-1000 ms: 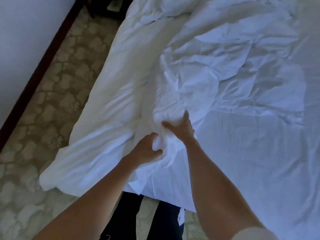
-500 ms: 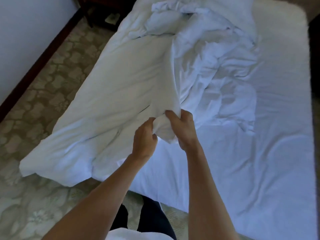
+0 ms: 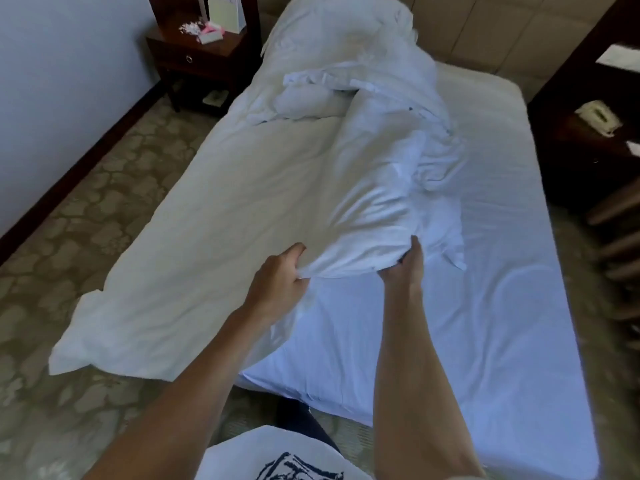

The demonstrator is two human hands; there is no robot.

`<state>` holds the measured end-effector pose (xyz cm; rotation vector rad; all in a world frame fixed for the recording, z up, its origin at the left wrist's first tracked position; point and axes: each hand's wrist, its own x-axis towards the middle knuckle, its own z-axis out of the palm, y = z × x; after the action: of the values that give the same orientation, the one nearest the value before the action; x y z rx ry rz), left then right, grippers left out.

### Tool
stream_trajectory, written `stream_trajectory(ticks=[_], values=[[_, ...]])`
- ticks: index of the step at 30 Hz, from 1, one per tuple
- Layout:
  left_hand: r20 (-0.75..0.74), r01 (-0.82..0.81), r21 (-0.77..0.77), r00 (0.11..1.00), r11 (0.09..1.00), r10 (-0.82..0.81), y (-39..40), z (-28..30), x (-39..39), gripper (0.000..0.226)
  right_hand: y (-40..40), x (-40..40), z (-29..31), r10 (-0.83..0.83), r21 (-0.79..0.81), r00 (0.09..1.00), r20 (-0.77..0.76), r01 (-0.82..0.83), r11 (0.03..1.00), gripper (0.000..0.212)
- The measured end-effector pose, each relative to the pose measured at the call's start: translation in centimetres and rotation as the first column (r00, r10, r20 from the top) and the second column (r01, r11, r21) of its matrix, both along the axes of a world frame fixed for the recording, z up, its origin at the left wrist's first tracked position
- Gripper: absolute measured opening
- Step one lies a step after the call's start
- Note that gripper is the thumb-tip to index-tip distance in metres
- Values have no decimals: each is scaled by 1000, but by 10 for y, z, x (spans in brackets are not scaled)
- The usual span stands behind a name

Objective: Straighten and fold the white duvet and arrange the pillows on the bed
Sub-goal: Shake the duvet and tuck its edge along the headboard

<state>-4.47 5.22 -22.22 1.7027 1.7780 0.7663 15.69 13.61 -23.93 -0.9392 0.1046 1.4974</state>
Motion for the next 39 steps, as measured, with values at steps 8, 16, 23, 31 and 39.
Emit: stream_trajectory(ticks=[8,16,23,31,39], values=[[-208,164,42,966,986,-152,-64,7,40,122,-99,-22,74,-174,219,387,906,-75,973,6],[429,208,53,879,977,-210,-74,52,141,65,-156,24,109,45,-72,-100,994,-287,955,43],[37,-91,53,995,994,89,-52,27,142,13,-141,46,71,109,-75,48,993,-460,885,45],[143,-358,103,928,928,343,-23,44,183,17,-120,116,-29,202,-250,-199,959,-256,934,81],[278,-652,127,747,747,605,-17,79,193,22,-81,169,-54,465,-472,-155,872,-515,715,39]])
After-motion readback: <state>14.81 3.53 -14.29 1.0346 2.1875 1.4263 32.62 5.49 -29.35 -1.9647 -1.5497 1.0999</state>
